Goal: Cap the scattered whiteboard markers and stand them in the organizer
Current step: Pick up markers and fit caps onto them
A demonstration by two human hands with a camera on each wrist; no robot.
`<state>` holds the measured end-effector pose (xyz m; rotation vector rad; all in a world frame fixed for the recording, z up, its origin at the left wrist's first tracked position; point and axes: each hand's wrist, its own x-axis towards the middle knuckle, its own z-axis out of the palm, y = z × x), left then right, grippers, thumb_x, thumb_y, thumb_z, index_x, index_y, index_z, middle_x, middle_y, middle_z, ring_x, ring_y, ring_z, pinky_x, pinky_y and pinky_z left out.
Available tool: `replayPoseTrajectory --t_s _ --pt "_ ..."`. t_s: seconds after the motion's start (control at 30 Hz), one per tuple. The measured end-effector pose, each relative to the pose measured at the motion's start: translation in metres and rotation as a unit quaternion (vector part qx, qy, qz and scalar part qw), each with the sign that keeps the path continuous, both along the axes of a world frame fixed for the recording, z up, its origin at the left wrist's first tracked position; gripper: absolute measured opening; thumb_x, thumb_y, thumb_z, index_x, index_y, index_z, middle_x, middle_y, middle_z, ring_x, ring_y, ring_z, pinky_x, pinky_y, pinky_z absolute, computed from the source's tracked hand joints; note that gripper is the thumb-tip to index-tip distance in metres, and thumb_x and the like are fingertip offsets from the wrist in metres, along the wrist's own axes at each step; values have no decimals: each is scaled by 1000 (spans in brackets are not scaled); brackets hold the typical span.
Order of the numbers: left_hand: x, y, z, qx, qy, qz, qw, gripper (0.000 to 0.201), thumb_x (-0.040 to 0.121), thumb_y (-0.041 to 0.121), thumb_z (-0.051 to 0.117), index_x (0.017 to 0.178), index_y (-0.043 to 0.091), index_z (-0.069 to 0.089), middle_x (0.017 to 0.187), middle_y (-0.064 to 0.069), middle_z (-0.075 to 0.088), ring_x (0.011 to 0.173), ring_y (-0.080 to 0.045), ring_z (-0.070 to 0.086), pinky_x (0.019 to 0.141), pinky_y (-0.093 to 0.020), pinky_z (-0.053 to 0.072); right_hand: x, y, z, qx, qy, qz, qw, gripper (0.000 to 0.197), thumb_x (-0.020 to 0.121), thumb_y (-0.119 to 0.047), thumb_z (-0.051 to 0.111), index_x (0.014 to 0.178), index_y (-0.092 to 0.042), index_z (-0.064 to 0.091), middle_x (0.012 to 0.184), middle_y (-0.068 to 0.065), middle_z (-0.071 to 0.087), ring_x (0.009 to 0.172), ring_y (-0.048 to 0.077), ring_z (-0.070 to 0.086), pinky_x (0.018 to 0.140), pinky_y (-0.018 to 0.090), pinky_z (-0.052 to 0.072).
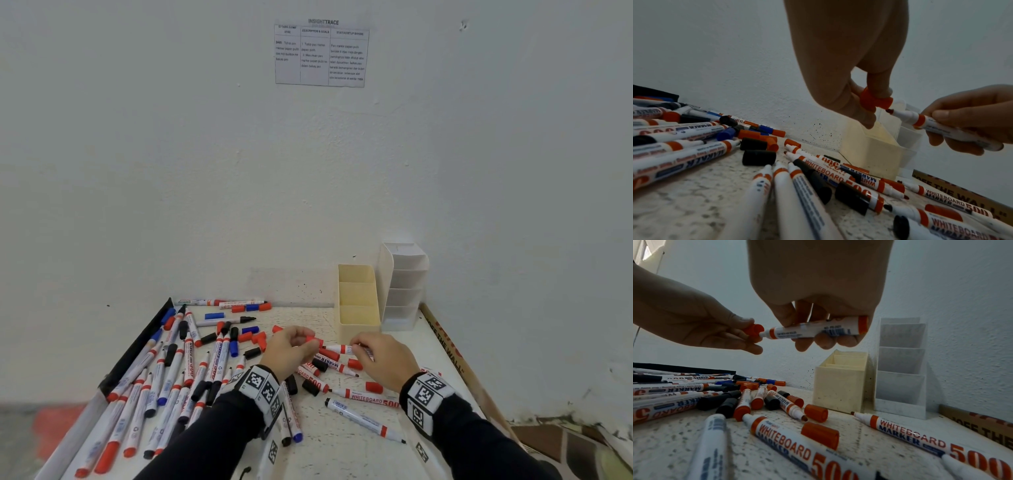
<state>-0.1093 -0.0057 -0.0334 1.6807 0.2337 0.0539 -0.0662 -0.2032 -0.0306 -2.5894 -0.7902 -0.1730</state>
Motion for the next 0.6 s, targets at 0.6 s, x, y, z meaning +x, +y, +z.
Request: replayPoseTrajectory --t_s 0.6 --pt "-10 -20 3 566 -62 -165 805 54 52 18 85 96 -9 67 69 -16 65 58 -22 63 52 -24 49 -17 15 -1 6 80 90 993 23 93 -42 44 97 -28 62 87 -6 65 81 11 57 73 30 46"
